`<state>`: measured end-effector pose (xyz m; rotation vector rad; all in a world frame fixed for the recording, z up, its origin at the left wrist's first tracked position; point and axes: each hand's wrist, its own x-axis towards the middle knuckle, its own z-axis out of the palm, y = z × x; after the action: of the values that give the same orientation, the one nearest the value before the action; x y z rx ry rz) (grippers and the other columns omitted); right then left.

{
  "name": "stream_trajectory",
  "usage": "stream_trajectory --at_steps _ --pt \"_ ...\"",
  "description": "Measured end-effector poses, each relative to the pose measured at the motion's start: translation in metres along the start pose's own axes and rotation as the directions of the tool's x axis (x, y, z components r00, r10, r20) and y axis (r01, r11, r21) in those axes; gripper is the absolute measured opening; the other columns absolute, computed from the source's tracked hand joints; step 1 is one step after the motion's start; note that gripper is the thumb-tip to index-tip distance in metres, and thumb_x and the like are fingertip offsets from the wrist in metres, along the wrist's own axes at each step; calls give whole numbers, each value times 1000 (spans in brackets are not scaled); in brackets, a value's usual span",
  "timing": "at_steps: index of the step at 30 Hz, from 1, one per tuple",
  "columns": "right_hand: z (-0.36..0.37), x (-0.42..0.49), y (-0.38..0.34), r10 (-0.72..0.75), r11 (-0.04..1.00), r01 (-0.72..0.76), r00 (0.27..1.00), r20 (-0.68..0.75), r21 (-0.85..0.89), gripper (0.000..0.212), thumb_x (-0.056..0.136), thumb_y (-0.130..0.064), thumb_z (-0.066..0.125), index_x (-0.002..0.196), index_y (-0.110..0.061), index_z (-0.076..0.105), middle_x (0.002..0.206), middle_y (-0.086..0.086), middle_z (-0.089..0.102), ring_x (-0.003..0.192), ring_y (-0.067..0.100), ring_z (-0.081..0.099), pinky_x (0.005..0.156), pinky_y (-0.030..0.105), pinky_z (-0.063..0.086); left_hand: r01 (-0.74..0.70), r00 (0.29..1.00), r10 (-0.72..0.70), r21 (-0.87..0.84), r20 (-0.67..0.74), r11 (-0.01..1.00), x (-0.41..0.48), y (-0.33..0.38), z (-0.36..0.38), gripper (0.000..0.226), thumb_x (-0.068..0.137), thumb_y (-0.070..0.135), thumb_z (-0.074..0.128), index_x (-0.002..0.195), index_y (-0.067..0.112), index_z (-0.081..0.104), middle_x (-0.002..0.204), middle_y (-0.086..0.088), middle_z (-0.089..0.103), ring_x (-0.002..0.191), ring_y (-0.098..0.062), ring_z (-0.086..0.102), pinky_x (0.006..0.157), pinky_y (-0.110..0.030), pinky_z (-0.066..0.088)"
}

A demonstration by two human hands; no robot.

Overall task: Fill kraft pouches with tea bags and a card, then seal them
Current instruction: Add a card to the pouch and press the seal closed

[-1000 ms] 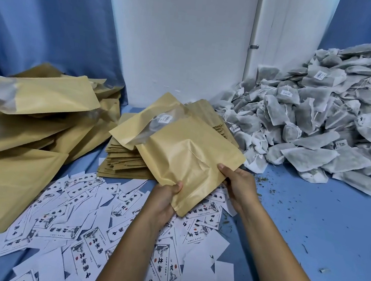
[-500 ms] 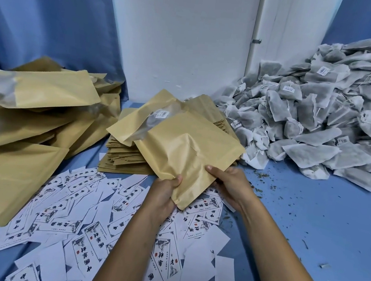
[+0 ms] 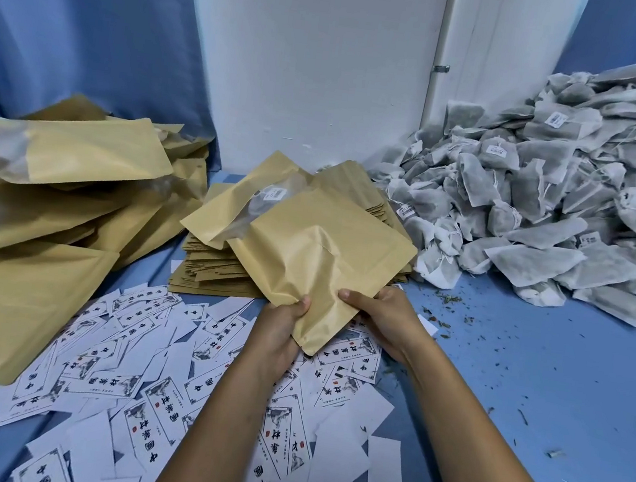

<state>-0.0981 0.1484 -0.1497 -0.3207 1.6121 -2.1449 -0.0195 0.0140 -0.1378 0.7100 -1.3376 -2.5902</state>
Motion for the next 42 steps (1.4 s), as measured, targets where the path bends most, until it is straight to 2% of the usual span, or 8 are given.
stream_trajectory --at_steps 4,12,15,18,24,34,38,42 --pt "6 -1 5 4 990 0 999 34 -139 33 76 -3 75 104 9 64 108 25 68 99 39 65 91 46 50 -3 1000 2 -17 -5 1000 -2 0 1 31 96 1 46 127 -6 51 120 -24 61 108 -35 61 88 -43 50" --pt "11 -4 11 44 984 -21 991 128 -176 28 73 -5 78 99 -4 68 101 16 72 99 34 67 94 44 50 -14 1000 13 -10 -16 1000 -3 -1 4 30 97 2 46 125 -9 51 121 -26 60 112 -37 59 96 -47 47" --pt "12 -4 9 6 983 17 992 125 -185 27 74 -4 78 99 -6 68 95 9 74 89 22 71 81 33 56 -25 1000 24 -29 -11 999 -4 -1 4 29 97 1 45 124 -8 52 121 -26 60 111 -36 59 94 -45 47" --pt "17 -7 12 57 987 -33 988 144 -160 27 76 -2 75 101 -2 66 99 17 72 91 34 66 84 41 50 -30 1000 29 -37 -11 999 -5 -1 5 30 98 3 45 125 -8 51 120 -26 61 111 -38 59 93 -50 48" --pt "25 -12 15 82 972 -47 986 144 -229 32 76 -1 75 104 10 63 101 34 64 82 32 60 77 43 45 -42 999 41 -52 -12 998 -7 -2 5 25 97 3 45 118 -7 55 91 -16 71 77 -25 70 60 -34 59" --pt "21 -8 9 105 979 -79 986 133 -186 7 79 -4 72 80 -2 66 79 18 67 65 23 59 66 31 47 -43 999 43 13 -13 999 -3 7 0 26 97 2 45 122 -4 52 121 -25 59 112 -39 58 95 -54 46" --pt "-8 -4 -11 15 995 -7 996 -83 101 14 80 -1 68 69 -3 58 69 11 56 59 15 51 64 20 48 -31 998 25 118 49 993 0 14 -16 28 95 -2 46 122 2 52 103 -13 70 91 -29 69 73 -43 57" --pt "-17 -4 -16 -18 988 38 991 -134 150 10 79 5 65 72 -1 61 76 14 62 68 18 58 68 19 51 -3 995 -13 162 97 987 -2 14 -14 21 94 -3 49 112 5 56 82 -4 73 70 -18 71 52 -29 55"
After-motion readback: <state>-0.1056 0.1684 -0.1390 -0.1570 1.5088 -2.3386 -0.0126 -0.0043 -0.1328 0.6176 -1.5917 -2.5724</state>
